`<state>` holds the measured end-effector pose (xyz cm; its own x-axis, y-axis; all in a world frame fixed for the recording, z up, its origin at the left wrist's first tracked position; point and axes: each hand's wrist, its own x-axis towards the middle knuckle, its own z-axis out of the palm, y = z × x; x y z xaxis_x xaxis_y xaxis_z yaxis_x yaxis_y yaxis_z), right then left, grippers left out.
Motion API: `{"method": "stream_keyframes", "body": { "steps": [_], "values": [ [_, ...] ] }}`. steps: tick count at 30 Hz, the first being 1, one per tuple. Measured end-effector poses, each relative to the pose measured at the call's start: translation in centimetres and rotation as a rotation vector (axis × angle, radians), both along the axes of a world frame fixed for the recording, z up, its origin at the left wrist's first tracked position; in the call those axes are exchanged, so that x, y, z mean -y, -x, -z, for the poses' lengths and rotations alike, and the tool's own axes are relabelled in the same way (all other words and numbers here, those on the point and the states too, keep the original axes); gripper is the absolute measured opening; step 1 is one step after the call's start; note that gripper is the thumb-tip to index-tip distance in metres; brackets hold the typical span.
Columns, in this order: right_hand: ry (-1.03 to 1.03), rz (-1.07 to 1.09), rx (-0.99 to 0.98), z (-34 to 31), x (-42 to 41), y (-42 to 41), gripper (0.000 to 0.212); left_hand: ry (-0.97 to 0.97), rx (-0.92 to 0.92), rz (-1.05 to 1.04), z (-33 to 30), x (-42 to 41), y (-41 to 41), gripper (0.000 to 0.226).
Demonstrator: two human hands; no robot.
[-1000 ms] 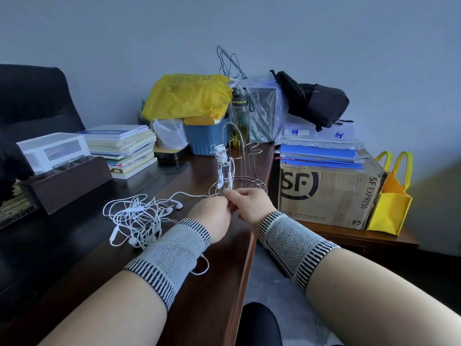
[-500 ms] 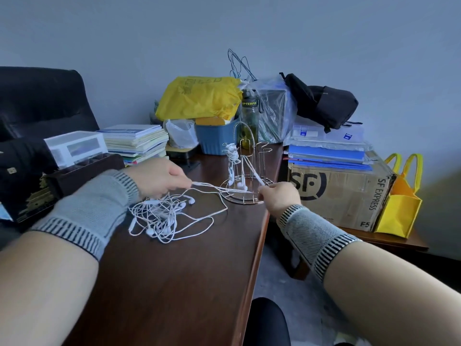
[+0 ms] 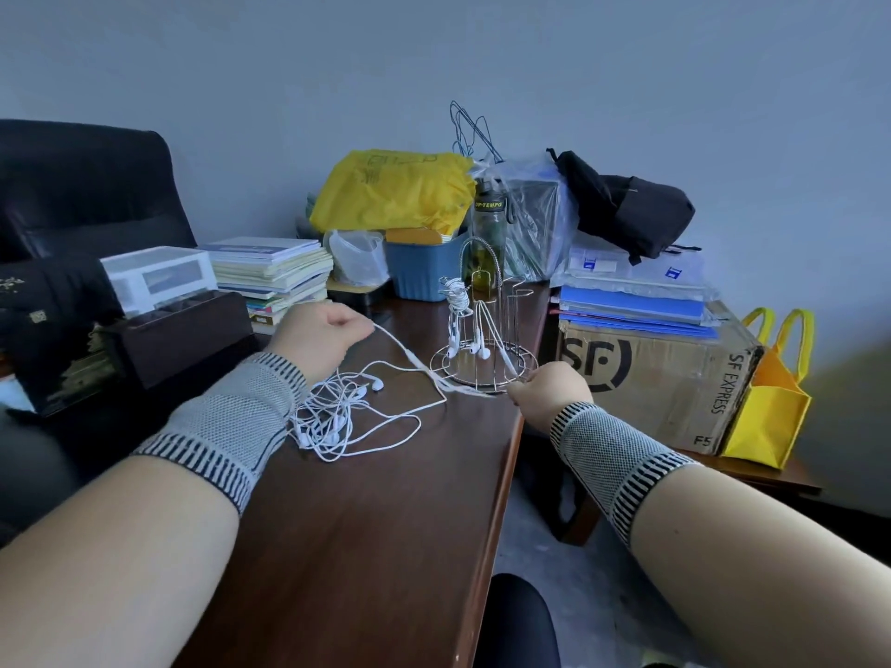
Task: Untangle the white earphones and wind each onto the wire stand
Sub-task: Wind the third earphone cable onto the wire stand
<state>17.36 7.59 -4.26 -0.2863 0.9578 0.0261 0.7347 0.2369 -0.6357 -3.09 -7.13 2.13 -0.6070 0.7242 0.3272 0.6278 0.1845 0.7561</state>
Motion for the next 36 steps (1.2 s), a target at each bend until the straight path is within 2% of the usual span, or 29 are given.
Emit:
{"method": "stream_keyframes", "body": {
  "steps": [5,8,10,12,14,16,19,22,25,28,30,34,36],
  "values": [
    [0.055,-0.024,-0.050,0.0,0.2,-0.2,0.023,0.106,-0.101,0.182,-0.3,-1.0,-2.7,0.009],
    [-0.172,0.037,-0.184,-0.6,1.2,-0.3,0.043,0.140,-0.172,0.243,-0.7,-1.7,-4.5,0.009],
    [-0.350,-0.038,-0.367,-1.7,2.8,0.0,0.042,0.158,-0.211,0.271,-0.7,-2.2,-5.8,0.013],
    [-0.280,-0.229,-0.541,-2.8,4.4,0.8,0.033,0.165,-0.237,0.292,-0.5,-2.9,-6.8,0.016],
    [-0.164,-0.343,-0.567,-2.7,5.3,1.5,0.028,0.178,-0.264,0.298,-0.3,-3.3,-7.3,0.024],
    [-0.158,-0.295,-0.478,-2.5,5.0,1.2,0.040,0.212,-0.251,0.292,-0.3,-3.1,-7.1,0.023],
    [-0.186,-0.140,-0.337,-1.9,3.3,-0.6,0.049,0.259,-0.230,0.260,-0.3,-2.0,-5.5,0.015],
    [-0.150,-0.036,-0.088,-0.8,1.6,-2.7,0.045,0.275,-0.197,0.186,-0.3,-1.2,-3.0,0.014],
    [-0.090,-0.031,0.103,0.2,1.1,-3.7,0.040,0.289,-0.212,0.135,-0.2,-0.9,-1.5,0.013],
    [-0.091,-0.020,0.205,0.8,1.2,-3.6,0.036,0.308,-0.239,0.082,-0.7,-0.7,-0.8,0.013],
    [-0.134,-0.032,0.243,1.0,1.3,-3.3,0.035,0.230,-0.203,0.012,-1.6,-0.4,0.1,0.014],
    [-0.138,-0.076,0.240,0.9,1.5,-2.0,0.034,-0.093,-0.113,-0.098,-3.8,0.1,0.2,0.011],
    [-0.096,-0.132,0.312,0.8,1.8,-1.6,0.025,-0.037,-0.130,0.004,-3.8,-0.2,-1.5,0.009]
  ]
}}
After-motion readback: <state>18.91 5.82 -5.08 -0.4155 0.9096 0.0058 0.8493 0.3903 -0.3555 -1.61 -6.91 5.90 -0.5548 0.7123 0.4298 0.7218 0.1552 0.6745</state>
